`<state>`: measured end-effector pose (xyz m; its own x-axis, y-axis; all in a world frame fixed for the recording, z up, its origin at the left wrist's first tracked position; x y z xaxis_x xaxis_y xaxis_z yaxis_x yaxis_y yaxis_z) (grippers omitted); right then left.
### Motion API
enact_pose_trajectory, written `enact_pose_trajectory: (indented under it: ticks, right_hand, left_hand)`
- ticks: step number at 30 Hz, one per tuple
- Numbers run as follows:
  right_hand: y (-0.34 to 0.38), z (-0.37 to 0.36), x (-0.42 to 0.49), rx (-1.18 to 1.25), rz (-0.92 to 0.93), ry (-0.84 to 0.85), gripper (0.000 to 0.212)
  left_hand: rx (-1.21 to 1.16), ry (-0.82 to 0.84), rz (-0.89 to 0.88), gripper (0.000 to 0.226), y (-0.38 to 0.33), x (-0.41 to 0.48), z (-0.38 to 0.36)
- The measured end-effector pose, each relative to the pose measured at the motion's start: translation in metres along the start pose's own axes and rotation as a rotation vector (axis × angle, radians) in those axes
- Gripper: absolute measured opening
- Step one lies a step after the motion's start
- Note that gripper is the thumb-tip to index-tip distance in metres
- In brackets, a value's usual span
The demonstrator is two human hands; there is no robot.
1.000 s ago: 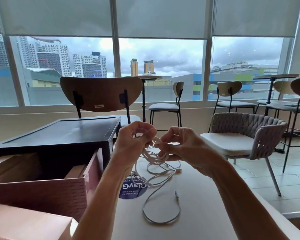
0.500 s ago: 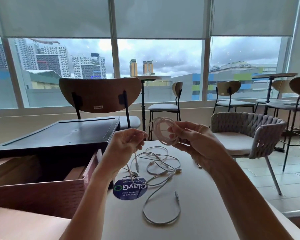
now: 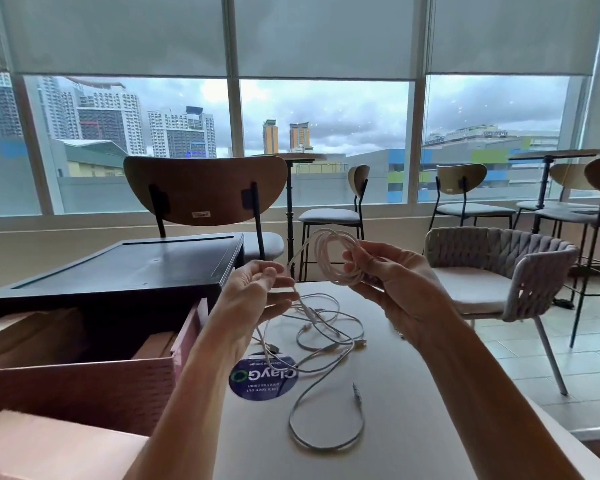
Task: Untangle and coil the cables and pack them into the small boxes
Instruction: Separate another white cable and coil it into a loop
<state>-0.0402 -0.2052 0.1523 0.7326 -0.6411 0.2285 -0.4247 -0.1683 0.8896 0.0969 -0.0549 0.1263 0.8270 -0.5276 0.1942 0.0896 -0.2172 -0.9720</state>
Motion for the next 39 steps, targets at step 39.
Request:
enact_pose_trajectory:
  ticks: [39]
  right_hand:
    - [-0.021, -0.025, -0.006, -0.018, -0.031, 0.122, 0.021]
  left_hand:
    - [-0.455, 0.248, 0.121, 0.008, -0.005, -0.014, -0.04]
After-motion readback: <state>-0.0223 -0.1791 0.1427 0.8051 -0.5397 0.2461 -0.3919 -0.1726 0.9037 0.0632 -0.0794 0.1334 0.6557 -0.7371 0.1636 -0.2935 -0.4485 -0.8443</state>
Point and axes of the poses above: each hand's wrist, its own x-axis towards the middle knuckle, its own z-axis out of the back of the hand, y = z × x, the point moved 9 cm from there along x, towards the middle knuckle, and after that the axes turned 4 degrees about -y, right-handed, at the moved point
